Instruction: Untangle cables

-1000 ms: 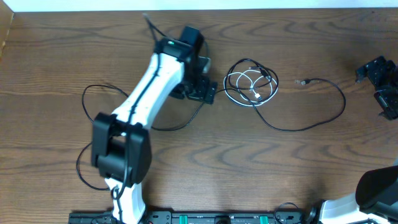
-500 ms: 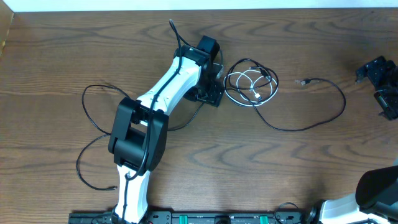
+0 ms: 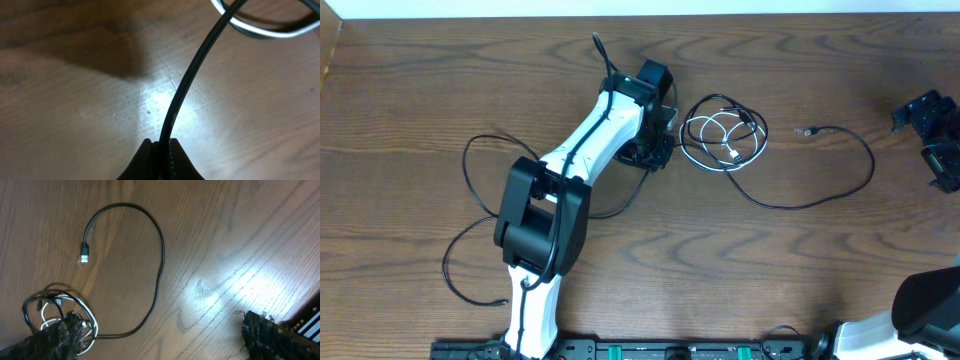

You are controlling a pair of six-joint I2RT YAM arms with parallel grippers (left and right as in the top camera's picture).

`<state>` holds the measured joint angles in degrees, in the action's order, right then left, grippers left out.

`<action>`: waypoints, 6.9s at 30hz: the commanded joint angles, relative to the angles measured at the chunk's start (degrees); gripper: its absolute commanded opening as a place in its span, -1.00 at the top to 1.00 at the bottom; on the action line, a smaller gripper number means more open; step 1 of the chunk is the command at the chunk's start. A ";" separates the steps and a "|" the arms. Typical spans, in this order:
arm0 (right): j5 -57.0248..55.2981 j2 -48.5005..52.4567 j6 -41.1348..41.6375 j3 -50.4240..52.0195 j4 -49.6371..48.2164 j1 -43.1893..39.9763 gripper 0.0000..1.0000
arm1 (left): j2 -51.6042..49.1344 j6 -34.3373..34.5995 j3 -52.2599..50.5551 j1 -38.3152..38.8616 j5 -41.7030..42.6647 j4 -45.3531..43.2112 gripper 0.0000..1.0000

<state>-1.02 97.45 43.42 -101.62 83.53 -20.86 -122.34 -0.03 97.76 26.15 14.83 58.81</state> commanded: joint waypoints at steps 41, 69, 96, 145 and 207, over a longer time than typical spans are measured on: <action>-0.31 -0.04 0.68 0.09 0.04 0.07 -0.98 | 60.72 18.40 1.66 -16.81 -10.67 -39.69 0.85; -0.31 -0.04 0.68 0.09 0.04 0.07 -0.99 | 8.07 28.00 53.62 -39.36 -1.55 -32.79 0.83; -0.31 -0.04 0.68 0.09 0.04 0.07 -0.99 | -6.23 20.02 50.88 -58.31 -9.75 26.82 -0.95; -0.31 -0.04 0.68 0.09 0.04 0.07 -0.98 | -6.10 17.62 17.16 -62.36 -0.17 25.59 0.85; -0.31 -0.04 0.68 0.09 0.04 0.07 -0.99 | -17.07 9.03 43.69 -57.64 4.04 21.68 -0.85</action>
<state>-1.02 97.45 43.44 -101.56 83.50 -20.86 -141.43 10.17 140.64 -32.12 20.16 82.02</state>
